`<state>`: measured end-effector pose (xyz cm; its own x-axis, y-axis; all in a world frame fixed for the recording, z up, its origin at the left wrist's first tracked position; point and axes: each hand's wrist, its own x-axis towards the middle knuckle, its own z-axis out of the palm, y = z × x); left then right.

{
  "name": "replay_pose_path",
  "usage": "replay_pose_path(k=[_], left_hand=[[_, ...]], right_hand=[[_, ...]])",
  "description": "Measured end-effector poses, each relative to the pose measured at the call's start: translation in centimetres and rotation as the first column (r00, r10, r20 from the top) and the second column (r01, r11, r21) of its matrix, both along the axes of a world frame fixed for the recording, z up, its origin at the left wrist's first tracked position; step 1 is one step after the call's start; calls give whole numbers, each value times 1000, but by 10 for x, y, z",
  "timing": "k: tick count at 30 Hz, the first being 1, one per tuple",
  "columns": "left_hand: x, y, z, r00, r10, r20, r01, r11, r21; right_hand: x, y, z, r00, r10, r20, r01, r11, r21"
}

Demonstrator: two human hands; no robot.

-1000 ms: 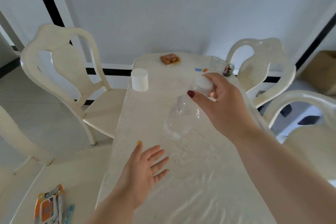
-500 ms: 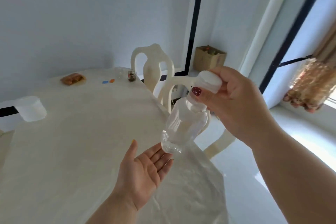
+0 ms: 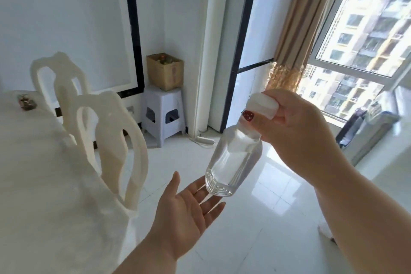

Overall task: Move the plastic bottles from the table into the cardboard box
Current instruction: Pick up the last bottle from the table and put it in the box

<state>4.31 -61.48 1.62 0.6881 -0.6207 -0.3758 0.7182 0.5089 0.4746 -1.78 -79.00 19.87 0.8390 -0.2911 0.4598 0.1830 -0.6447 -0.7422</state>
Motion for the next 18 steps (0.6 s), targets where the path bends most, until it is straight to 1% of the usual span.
replay_pose_path(k=[4,8,12,18], left_hand=[[25,-66,4,999,-44,21,43,999,20],[69,-122,1,998,-55,23,54,998,32],[137,-172,-8,999,-41,20,40,999,22],[261,-236,-4,1000,15,2,-15,999,36]], right_hand=[[14,-67,0,998,-66,19,67,997,-34],[58,-124,-6,996,-93,9,93,995,-43],[129,-174,-15,997,-82,-3,81,995,-63],[265,-237,-13,999,-32,-15,31,997,-68]])
